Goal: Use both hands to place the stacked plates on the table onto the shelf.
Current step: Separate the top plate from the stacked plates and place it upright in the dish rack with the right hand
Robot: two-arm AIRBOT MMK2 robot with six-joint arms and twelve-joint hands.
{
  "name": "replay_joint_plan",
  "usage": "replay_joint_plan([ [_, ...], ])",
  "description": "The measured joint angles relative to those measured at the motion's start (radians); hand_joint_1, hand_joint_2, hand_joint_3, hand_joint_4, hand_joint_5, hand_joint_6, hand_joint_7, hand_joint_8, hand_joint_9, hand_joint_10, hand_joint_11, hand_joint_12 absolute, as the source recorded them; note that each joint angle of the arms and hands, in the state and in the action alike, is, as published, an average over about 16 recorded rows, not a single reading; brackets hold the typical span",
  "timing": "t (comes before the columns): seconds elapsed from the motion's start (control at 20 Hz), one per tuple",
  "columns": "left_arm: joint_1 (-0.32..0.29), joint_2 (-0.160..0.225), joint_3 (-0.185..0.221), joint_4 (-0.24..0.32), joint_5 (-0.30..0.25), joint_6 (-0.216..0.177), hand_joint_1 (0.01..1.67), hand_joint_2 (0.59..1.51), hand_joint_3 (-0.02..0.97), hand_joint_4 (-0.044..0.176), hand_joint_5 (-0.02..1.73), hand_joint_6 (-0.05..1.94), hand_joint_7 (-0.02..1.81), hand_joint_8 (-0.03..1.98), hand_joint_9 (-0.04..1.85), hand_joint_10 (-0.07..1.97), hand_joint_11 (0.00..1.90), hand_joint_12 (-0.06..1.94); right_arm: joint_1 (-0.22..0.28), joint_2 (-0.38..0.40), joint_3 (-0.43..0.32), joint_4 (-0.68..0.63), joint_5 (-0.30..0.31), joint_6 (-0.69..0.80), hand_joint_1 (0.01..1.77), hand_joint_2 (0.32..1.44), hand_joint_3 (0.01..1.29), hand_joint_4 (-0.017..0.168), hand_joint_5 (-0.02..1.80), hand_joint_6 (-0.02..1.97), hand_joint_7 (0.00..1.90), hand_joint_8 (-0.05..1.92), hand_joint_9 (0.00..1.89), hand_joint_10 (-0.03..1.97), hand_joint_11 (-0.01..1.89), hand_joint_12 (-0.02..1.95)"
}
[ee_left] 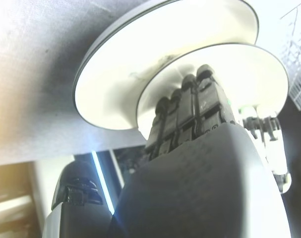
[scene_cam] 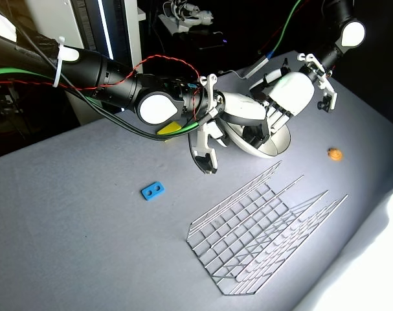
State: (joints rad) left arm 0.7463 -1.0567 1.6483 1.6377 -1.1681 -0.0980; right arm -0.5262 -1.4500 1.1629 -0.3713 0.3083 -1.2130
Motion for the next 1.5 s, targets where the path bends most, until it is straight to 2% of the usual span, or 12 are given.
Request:
replay_joint_plan([
  [0.25, -0.046, 0.03, 0.0, -0.033, -0.002, -0.022, 0.01, 1.132, 0.019, -0.002, 0.03, 0.01, 0.01, 0.0, 0.02, 0.0, 0.01, 0.01, 0.013, -0.001, -0.003, 0.007, 0.007, 0.001, 1.19, 0.96, 0.01, -0.006, 0.79, 0.81, 0.89, 0.83, 0.96, 1.14, 0.84, 1.24],
  [0.6, -0.118, 0.099, 0.001, -0.062, -0.001, -0.051, 0.01, 1.136, 0.018, 0.0, 0.03, 0.01, 0.02, 0.0, 0.02, 0.0, 0.01, 0.01, 0.054, 0.007, -0.032, 0.033, 0.0, 0.003, 1.26, 0.97, 0.01, -0.001, 0.82, 0.94, 0.94, 0.94, 0.99, 1.11, 0.86, 1.2],
  [0.85, -0.165, 0.151, 0.014, -0.055, 0.004, -0.08, 0.01, 1.138, 0.018, 0.001, 0.04, 0.01, 0.02, 0.0, 0.02, 0.0, 0.01, 0.01, 0.09, 0.031, -0.074, 0.073, -0.012, 0.004, 1.3, 0.98, 0.01, 0.0, 0.84, 0.99, 0.97, 0.97, 1.01, 1.09, 0.86, 1.18],
  [1.35, -0.213, 0.201, 0.056, -0.029, 0.017, -0.14, 0.01, 1.14, 0.018, 0.002, 0.04, 0.01, 0.01, 0.0, 0.02, 0.0, 0.01, 0.01, 0.16, 0.142, -0.207, 0.146, -0.039, 0.008, 1.33, 1.0, 0.01, 0.002, 0.86, 1.0, 0.99, 0.95, 1.01, 1.07, 0.85, 1.19],
  [1.5, -0.218, 0.206, 0.062, -0.026, 0.023, -0.154, 0.01, 1.14, 0.019, 0.003, 0.04, 0.01, 0.01, 0.0, 0.02, 0.0, 0.01, 0.01, 0.186, 0.192, -0.243, 0.117, -0.052, 0.066, 1.33, 1.0, 0.01, 0.002, 0.87, 0.99, 1.0, 0.94, 1.01, 1.07, 0.85, 1.2],
])
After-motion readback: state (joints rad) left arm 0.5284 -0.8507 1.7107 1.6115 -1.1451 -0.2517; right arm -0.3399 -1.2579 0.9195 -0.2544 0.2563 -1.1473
